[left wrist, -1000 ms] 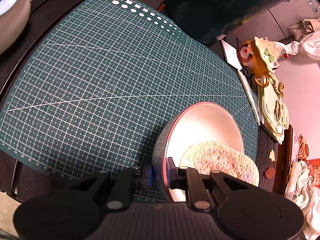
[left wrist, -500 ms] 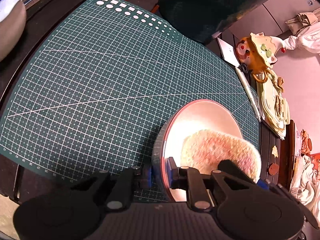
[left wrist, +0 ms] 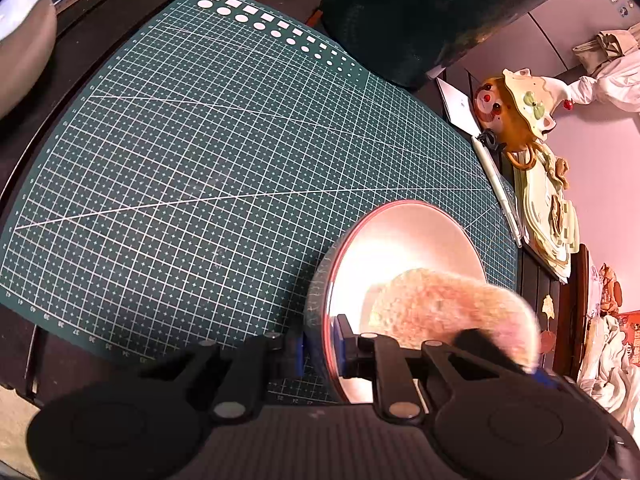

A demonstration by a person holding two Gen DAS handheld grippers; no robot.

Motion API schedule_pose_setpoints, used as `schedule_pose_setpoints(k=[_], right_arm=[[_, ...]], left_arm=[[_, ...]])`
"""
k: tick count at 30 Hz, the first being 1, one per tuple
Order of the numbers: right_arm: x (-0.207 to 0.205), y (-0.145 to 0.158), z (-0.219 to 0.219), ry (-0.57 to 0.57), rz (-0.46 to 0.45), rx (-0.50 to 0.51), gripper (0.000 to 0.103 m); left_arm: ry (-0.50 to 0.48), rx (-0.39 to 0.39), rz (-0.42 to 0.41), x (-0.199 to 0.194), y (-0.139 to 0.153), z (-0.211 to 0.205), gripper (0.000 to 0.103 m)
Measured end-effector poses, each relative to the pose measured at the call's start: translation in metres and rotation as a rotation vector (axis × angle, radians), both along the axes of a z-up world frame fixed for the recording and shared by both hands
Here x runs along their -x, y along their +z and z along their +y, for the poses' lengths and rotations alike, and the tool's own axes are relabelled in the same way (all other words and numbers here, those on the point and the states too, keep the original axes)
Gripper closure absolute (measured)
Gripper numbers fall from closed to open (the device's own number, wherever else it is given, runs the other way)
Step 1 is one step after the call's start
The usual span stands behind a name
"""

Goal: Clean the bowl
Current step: 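Scrub the bowl interior with the sponge in the right gripper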

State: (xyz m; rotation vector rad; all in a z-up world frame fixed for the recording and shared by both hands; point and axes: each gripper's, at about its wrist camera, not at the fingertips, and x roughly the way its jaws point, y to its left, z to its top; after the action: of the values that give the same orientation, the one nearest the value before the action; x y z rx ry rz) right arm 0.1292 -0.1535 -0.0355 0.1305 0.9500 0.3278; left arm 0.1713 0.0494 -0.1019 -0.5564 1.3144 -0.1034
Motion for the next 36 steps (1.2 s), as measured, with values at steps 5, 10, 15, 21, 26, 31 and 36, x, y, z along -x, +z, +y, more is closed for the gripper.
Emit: schedule_pose_setpoints(k=[5,10,15,21,26,31,36], right_arm=[[0.008,0.01,0.011,-0.006,-0.111,0.168,0.091],[0.011,0.022,0.004,-0.006,-0.121,0.089,0.09],[0.001,-0.001,0.006,0.026,-0.001,0.013,0.091],[0.01,0.006,0.016,0.019,-0.119,0.201,0.09],[0.017,0.031,0.006,-0.011,-0.187,0.169,0.09],[0.002,0.011,-0.008,-0.005,-0.017,-0.066,0.09],[-0.003,-0.007,0.002,0.004,0.03,-0.036,0.09]], left_arm=[[-0.003,0.002,-0.001,0.0,0.0,0.001,0.088],[-0.003,0.002,-0.002,0.002,0.002,0.001,0.088],[-0.005,0.001,-0.002,0.004,0.003,0.002,0.088],[-0.005,0.002,-0.004,0.004,0.003,0.002,0.088],[-0.007,0.003,-0.005,0.005,0.003,0.003,0.088],[-0.004,0.005,-0.003,0.004,0.002,0.004,0.088],[0.003,0.016,0.001,0.004,0.001,0.006,0.088]])
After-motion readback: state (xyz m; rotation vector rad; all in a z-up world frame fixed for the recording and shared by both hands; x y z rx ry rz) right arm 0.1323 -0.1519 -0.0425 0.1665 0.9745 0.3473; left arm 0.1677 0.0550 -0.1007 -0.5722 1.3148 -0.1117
